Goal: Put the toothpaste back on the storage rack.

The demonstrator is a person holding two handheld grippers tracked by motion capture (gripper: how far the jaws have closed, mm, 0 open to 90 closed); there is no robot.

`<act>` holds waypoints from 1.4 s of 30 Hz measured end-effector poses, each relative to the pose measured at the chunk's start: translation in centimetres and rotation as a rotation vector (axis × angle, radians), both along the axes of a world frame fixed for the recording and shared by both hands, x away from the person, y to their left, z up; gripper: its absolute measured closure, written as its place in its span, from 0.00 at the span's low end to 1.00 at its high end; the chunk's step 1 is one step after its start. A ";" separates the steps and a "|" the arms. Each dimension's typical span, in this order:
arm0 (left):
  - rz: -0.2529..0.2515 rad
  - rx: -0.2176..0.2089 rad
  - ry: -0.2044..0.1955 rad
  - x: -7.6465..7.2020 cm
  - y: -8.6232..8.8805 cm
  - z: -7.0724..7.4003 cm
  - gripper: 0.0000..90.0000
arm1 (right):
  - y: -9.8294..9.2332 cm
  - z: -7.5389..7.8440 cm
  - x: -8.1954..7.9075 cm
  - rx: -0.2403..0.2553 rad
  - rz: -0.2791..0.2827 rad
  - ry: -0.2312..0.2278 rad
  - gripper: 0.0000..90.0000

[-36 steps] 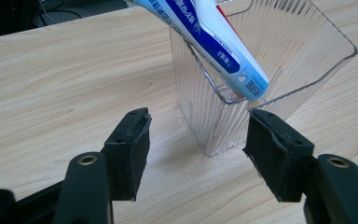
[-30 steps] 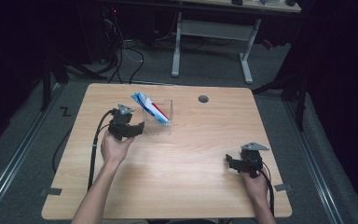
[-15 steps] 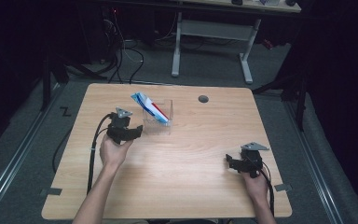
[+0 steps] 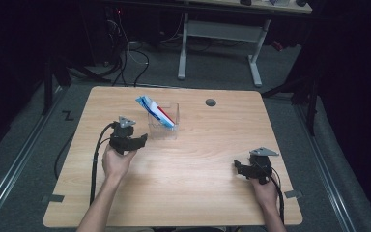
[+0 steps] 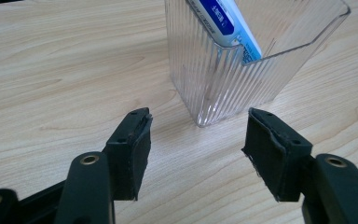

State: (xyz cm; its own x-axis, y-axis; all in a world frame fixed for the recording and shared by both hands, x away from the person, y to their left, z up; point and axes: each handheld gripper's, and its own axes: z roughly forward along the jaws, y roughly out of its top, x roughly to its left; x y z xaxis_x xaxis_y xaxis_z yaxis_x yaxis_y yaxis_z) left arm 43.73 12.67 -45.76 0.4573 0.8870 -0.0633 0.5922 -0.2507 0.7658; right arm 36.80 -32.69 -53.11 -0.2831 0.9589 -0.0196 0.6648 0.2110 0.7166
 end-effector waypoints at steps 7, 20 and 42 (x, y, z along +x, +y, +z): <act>-0.012 0.010 -0.011 -0.6 -0.3 0.2 0.46 | 0.0 0.0 0.0 0.000 0.000 0.000 0.26; -0.013 0.002 -0.029 -1.9 -0.4 -0.3 0.46 | 0.0 0.0 0.0 0.000 0.000 0.000 0.26; 0.013 -0.015 -0.022 -4.0 0.6 -2.0 0.46 | 0.0 0.0 0.0 0.000 0.000 0.000 0.26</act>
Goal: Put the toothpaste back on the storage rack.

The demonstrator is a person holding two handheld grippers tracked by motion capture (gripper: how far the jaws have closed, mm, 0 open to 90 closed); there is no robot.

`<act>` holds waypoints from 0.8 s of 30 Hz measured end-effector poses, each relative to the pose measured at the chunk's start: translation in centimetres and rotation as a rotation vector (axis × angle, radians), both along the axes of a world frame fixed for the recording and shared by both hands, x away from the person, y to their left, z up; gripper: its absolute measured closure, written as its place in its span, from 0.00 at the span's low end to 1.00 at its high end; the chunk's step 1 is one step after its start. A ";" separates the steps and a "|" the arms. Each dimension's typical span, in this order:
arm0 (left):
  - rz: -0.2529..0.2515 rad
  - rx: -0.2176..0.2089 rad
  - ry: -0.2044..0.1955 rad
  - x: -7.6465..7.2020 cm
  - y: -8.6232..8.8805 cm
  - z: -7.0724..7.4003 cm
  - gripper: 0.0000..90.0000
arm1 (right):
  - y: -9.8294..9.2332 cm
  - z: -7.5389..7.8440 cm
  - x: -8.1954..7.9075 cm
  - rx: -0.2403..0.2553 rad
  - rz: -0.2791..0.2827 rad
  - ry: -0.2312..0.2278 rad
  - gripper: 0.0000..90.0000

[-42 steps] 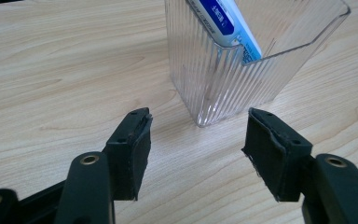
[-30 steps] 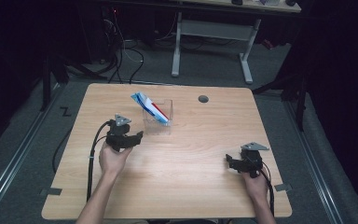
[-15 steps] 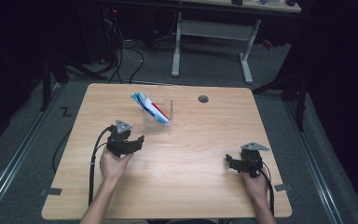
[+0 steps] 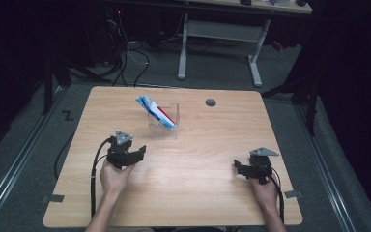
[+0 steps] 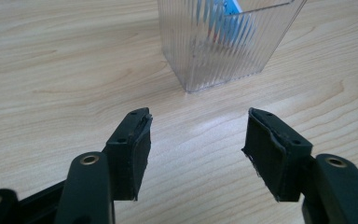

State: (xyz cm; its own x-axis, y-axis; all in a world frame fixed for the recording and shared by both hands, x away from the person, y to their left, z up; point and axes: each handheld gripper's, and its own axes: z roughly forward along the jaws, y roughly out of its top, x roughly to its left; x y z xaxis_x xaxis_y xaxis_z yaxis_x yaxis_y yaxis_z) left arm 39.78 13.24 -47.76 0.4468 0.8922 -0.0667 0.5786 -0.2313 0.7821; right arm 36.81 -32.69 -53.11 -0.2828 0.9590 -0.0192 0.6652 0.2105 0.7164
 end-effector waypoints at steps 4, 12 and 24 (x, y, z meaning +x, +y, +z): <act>0.009 -0.002 0.007 -0.2 0.3 -0.4 0.46 | 0.0 0.0 0.0 0.000 0.000 0.000 0.26; 0.032 -0.012 0.031 -0.5 0.8 -1.7 0.46 | 0.0 0.0 0.0 0.000 0.000 0.000 0.27; 0.061 -0.012 0.044 -0.7 1.4 -2.9 0.46 | 0.0 0.0 0.0 0.000 0.000 0.000 0.26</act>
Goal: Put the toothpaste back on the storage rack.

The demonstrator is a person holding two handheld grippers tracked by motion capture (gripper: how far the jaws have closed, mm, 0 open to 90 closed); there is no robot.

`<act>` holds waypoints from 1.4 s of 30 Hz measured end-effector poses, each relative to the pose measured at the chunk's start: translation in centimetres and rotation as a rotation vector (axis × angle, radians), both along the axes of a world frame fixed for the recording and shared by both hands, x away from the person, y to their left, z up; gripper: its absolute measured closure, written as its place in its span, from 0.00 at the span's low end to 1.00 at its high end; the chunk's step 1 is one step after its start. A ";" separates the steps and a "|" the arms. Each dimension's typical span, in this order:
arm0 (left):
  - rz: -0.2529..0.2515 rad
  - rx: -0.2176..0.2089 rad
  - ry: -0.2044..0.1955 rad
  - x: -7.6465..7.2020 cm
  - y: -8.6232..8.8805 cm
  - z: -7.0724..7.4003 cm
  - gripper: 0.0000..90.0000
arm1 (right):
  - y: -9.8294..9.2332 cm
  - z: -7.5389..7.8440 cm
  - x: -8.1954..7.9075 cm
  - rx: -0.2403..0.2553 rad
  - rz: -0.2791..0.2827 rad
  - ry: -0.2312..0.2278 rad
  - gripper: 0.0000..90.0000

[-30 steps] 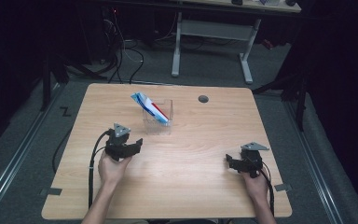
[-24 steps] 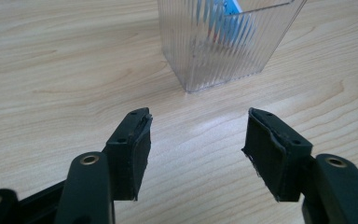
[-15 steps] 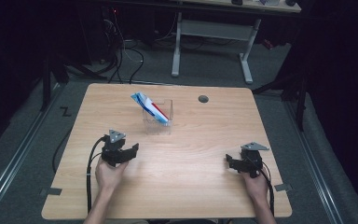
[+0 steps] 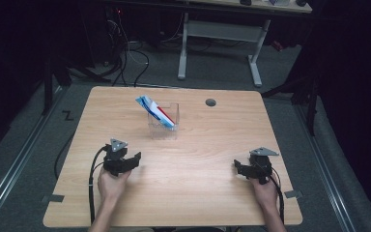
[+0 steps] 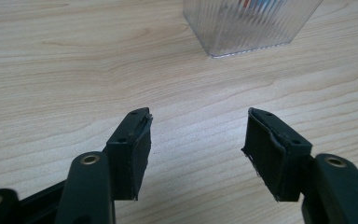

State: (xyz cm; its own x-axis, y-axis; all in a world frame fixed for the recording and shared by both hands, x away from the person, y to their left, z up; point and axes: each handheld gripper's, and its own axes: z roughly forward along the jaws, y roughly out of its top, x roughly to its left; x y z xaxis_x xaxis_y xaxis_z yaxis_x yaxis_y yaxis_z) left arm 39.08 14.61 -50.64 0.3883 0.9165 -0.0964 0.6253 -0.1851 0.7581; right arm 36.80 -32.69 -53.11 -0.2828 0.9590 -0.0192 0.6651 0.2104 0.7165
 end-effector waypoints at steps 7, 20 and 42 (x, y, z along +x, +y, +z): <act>0.018 0.003 0.000 0.0 0.2 -0.5 0.46 | 0.0 0.0 0.0 0.000 0.000 0.000 0.26; 0.043 0.022 0.001 0.3 0.3 -1.4 0.46 | 0.0 0.0 0.0 0.001 -0.001 0.001 0.26; 0.053 0.067 0.003 0.7 -0.3 -2.2 0.46 | 0.0 0.0 0.0 0.000 0.000 0.000 0.26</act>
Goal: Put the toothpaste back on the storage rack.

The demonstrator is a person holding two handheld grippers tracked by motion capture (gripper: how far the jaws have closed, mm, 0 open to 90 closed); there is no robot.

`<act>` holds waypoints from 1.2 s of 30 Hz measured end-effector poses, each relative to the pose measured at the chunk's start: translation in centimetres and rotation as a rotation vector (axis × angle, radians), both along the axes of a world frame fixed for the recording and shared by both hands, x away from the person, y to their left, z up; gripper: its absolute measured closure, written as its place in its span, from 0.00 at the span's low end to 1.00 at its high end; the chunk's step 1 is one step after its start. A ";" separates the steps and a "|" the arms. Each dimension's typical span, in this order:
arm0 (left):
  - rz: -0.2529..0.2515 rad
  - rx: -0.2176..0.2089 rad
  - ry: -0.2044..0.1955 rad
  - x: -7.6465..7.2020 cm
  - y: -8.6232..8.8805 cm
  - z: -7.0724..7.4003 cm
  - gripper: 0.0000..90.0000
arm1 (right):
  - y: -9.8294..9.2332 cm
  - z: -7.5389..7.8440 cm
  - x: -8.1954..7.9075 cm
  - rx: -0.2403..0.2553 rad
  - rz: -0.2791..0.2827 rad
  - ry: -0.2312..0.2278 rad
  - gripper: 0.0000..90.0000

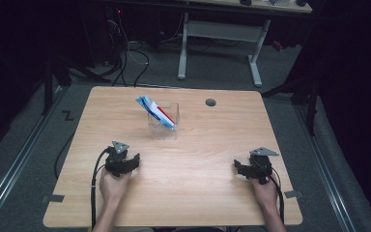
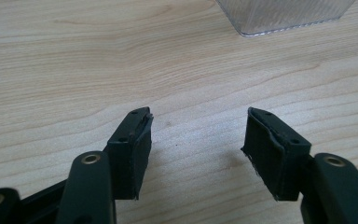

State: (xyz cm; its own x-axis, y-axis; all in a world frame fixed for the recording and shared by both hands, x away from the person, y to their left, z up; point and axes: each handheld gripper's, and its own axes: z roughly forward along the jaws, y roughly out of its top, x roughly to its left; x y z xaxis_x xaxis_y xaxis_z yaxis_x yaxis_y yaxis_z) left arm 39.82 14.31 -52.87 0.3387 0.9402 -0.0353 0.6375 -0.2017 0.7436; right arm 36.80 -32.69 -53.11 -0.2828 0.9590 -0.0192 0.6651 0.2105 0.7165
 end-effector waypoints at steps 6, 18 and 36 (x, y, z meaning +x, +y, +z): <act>-0.001 0.010 0.006 0.2 -0.2 -0.3 0.46 | 0.0 0.0 0.0 0.000 0.000 0.000 0.26; 0.000 0.024 -0.019 0.3 -0.4 -0.7 0.47 | 0.0 0.0 0.0 0.000 0.000 0.000 0.26; 0.006 0.026 -0.015 0.2 -0.5 -0.7 0.42 | 0.0 0.0 0.0 0.001 -0.001 0.000 0.26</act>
State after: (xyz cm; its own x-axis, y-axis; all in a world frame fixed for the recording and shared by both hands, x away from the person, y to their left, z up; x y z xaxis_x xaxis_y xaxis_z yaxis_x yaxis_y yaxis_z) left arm 40.07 13.83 -53.57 0.3334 0.9428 -0.0061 0.6276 -0.2171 0.7477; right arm 36.80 -32.68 -53.11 -0.2820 0.9593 -0.0184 0.6653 0.2093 0.7167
